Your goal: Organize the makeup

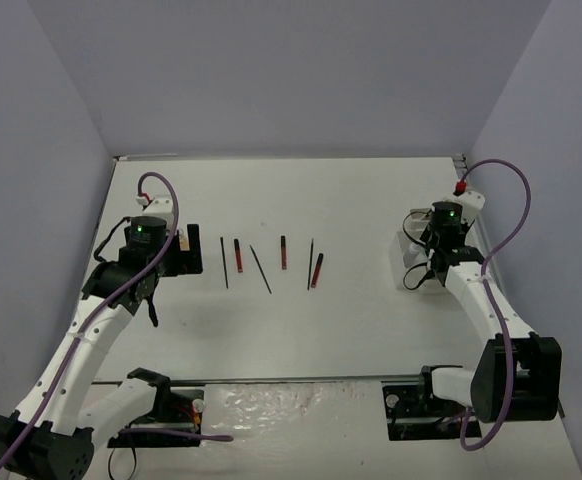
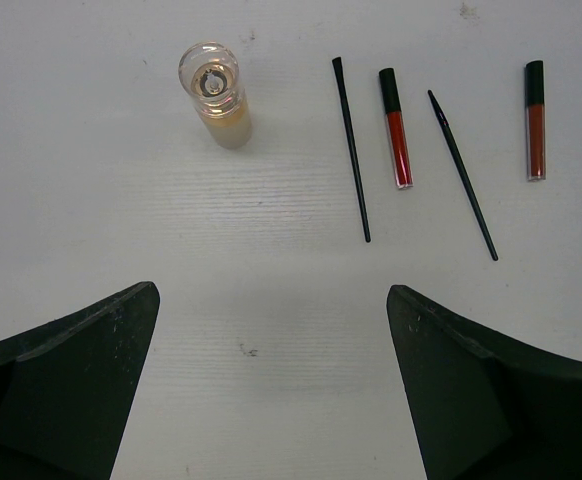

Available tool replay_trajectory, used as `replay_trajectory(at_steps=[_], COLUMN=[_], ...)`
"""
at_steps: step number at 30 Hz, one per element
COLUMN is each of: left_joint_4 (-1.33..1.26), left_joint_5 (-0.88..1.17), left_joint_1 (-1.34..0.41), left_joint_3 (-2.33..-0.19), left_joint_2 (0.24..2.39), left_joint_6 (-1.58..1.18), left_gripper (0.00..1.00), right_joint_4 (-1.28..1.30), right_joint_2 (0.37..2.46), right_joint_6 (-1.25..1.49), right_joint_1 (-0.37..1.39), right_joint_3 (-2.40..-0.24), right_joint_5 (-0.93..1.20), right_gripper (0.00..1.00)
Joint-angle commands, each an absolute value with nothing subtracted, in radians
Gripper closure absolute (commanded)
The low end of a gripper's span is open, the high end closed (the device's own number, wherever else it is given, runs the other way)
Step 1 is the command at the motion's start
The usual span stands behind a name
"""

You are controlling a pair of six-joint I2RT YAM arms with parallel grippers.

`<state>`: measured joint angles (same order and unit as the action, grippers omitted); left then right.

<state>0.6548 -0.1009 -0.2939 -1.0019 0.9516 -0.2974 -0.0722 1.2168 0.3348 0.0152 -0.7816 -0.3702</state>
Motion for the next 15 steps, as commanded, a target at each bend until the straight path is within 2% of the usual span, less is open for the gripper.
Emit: replay_trajectory(at_steps=[1,10,13,15], left_joint_4=[0.628,0.626,0.627,0.626], left_joint_5=[-0.1,-0.101,-0.101,-0.101], left_joint_1=[-0.287,-0.287,-0.287,-0.287], left_joint_3=[-1.031,-1.031,-1.031,-1.031], left_joint_2=[0.938,0.939,0.94,0.94], left_joint_6=[-0.313,-0.313,-0.314,-0.313], left_gripper=[0.03,0.03,0.03,0.03], right_joint_4=[-0.239,-0.286,-0.29,-0.289], right_joint_2=[1.266,1.304,1.305,1.302], right_joint_6=[0.334,0.336,0.338,0.34], right_joint_1=[0.005,0.005,0.005,0.005], right_joint_3=[-0.766,-0.715,-0.703,-0.7], right_joint_5=[-0.396,-0.394,-0.393,-0.389], right_gripper=[1.0,0.99,0.92,0.82])
